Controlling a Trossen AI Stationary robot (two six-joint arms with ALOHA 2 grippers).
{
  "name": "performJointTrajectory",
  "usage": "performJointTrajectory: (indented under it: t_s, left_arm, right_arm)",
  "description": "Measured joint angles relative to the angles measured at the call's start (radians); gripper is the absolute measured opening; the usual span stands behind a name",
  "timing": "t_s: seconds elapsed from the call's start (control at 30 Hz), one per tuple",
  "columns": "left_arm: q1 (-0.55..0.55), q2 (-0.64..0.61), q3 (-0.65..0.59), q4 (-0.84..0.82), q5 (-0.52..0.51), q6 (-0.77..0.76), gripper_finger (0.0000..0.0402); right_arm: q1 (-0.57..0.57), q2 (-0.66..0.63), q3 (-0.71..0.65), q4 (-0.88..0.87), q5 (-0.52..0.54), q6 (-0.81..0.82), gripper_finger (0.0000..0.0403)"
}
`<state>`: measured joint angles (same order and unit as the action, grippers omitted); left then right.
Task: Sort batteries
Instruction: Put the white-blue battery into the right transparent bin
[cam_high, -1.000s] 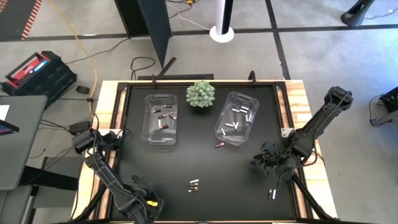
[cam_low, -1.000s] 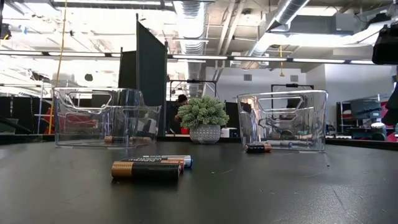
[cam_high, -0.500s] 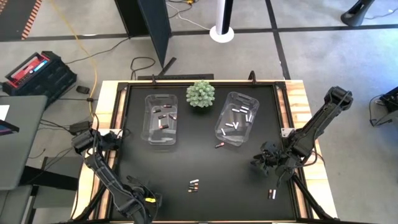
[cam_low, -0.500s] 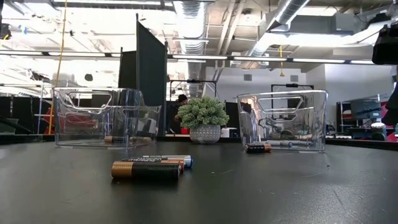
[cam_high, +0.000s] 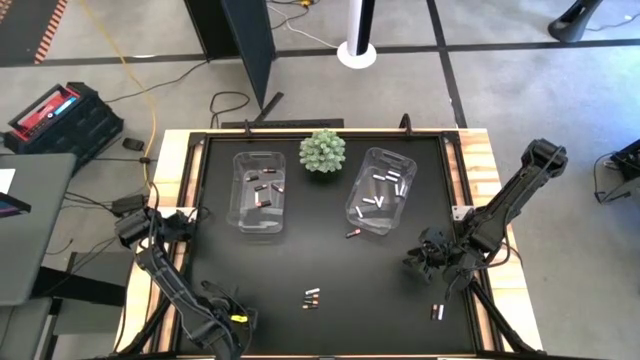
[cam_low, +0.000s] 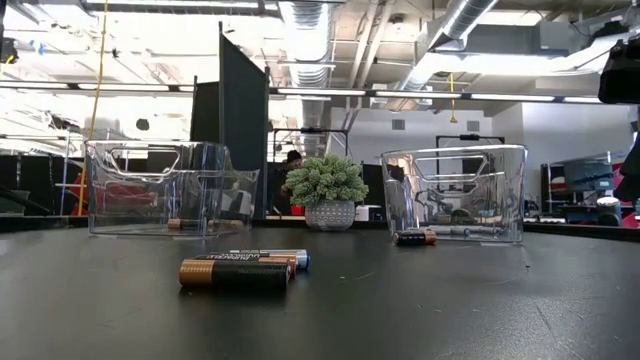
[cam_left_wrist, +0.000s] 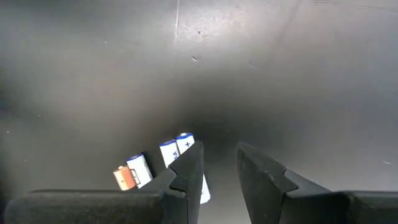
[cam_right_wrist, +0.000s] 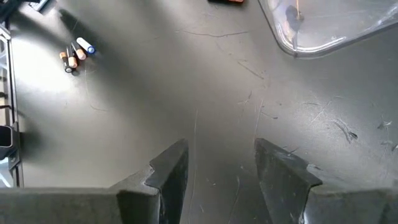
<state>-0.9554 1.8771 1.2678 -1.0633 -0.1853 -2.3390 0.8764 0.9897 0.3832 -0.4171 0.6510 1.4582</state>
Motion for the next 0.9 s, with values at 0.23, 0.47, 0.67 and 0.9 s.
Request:
performJointTrajectory:
  t_s: [0.23,0.47,0.67,0.9]
  left_arm:
    - [0.000,0.000,0.000,-0.021,0.040,0.001,0.0091]
    - [-0.006,0.000,0.000,-0.013,0.081,0.003,0.0091]
    - [-0.006,0.000,0.000,0.020,0.076,0.001,0.0091]
    - [-0.006,0.005,-0.005,0.043,0.076,-0.003,0.0091]
  right_arm:
    - [0.000,0.000,0.000,0.000,0.000,0.000,0.0201]
    - [0.000,0.000,0.000,-0.001,0.000,0.000,0.0201]
    - [0.000,0.000,0.000,-0.001,0.000,0.000,0.0201]
    - [0.000,0.000,0.000,-0.001,0.000,0.000,0.0201]
